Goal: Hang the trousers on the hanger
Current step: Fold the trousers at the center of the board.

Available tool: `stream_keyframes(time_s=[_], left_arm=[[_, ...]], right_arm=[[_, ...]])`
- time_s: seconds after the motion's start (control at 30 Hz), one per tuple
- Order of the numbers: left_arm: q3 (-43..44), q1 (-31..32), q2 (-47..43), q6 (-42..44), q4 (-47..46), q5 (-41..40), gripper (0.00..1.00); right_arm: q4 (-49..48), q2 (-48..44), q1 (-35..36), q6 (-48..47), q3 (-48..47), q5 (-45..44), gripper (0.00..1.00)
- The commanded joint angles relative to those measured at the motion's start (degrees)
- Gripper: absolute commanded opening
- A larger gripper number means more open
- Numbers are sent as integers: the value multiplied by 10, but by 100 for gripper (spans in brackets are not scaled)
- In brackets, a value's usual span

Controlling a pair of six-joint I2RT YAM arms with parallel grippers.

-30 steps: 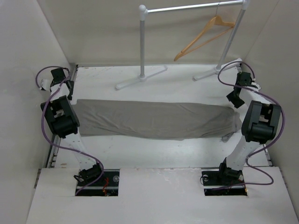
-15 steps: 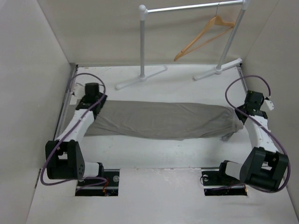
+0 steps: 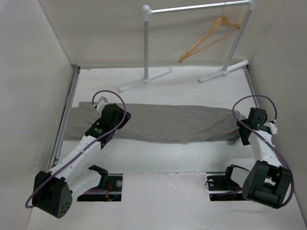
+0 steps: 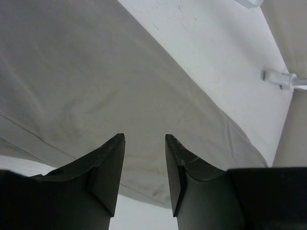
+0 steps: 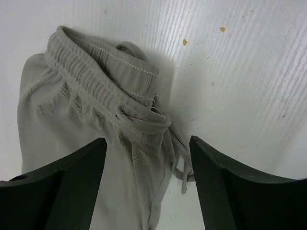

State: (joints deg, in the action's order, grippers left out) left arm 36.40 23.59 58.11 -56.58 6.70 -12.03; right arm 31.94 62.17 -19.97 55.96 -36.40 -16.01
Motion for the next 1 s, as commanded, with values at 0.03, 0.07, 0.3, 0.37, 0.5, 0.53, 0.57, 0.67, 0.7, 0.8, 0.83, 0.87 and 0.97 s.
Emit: stream_keyframes(time_s=[0.03, 0.07, 0.3, 0.37, 0.5, 0.53, 0.57, 0.67, 0.7, 0.8, 0.83, 0.87, 0.97], left_arm=[[-19, 9, -35, 9, -9, 36, 37], [-24, 12, -39, 9, -12, 43, 37], [-41, 21, -56, 9, -7, 59, 37], [-44, 19, -61, 9, -8, 59, 37], [-42, 13, -67, 9, -3, 61, 37], [-40, 12, -69, 10, -1, 61, 37], [-37, 12, -70, 12, -1, 61, 37], [-33, 17, -71, 18, 1, 61, 37], [-32, 17, -73, 20, 2, 61, 37], [-28, 14, -80, 23, 15, 61, 36], [-27, 14, -83, 25, 20, 58, 36], [-26, 13, -86, 28, 24, 56, 36], [-24, 11, -92, 30, 31, 54, 36]], right_arm=[[1, 8, 7, 85, 22, -11, 80], [-5, 22, 8, 94, 22, -10, 82], [-23, 96, 25, 136, -5, -12, 83], [-27, 127, 26, 142, -13, -12, 82], [-54, 179, 37, 193, -11, -18, 74], [-68, 191, 38, 207, -7, -22, 73], [-71, 195, 38, 209, -6, -23, 73], [-118, 234, 58, 244, -1, -33, 74], [-134, 246, 65, 250, 0, -35, 73], [-173, 274, 78, 256, 3, -39, 60], [-181, 275, 78, 252, 2, -41, 51], [-186, 275, 78, 247, -1, -39, 44], [-182, 269, 81, 241, -15, -34, 21]])
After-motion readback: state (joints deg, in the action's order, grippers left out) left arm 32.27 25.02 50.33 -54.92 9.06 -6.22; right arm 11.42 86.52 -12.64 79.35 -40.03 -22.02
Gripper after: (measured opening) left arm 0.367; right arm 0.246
